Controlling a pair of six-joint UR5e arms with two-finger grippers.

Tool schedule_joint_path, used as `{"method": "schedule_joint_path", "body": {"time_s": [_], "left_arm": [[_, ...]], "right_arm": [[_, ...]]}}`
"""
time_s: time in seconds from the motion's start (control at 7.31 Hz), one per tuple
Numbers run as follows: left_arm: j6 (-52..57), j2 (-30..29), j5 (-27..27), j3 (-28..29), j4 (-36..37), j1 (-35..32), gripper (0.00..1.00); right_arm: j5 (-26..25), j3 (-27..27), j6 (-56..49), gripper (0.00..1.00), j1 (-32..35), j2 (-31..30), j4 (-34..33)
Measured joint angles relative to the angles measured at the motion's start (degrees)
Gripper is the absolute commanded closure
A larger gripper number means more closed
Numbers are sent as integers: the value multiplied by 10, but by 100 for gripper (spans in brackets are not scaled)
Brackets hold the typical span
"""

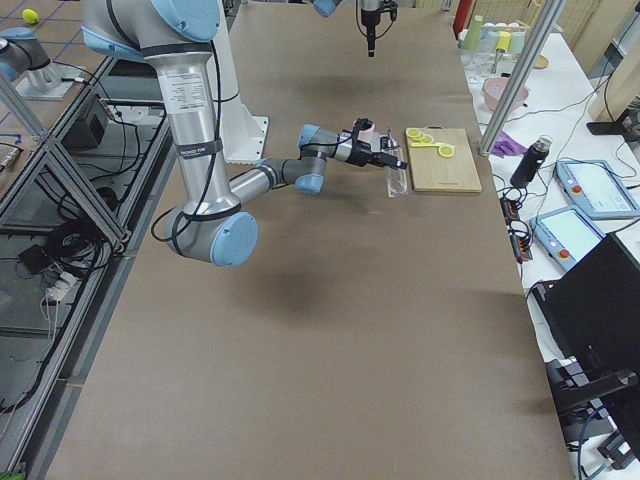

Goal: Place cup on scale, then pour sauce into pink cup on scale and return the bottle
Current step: 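Carry the sauce bottle back upright to its spot while the left arm withdraws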

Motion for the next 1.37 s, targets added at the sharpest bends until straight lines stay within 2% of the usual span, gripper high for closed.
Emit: {"method": "schedule_joint_path", "body": {"time_s": [0.27,0.55,0.68,1.09,1.37], "left_arm": [[142,49,3,11,-2,-72,1],[378,93,0,30,-4,-169,1],[444,101,-6,48,-4,-205,1],[485,114,-43,75,-5,-250,1],[487,119,-46,77,-5,-255,1]], "right_arm": [[57,25,58,90,40,-26,2],[119,53,146,90,79,-56,4],[141,57,185,90,90,-73,17],[217,39,275,90,132,-128,114],[237,-26,313,90,145,-136,202]]}}
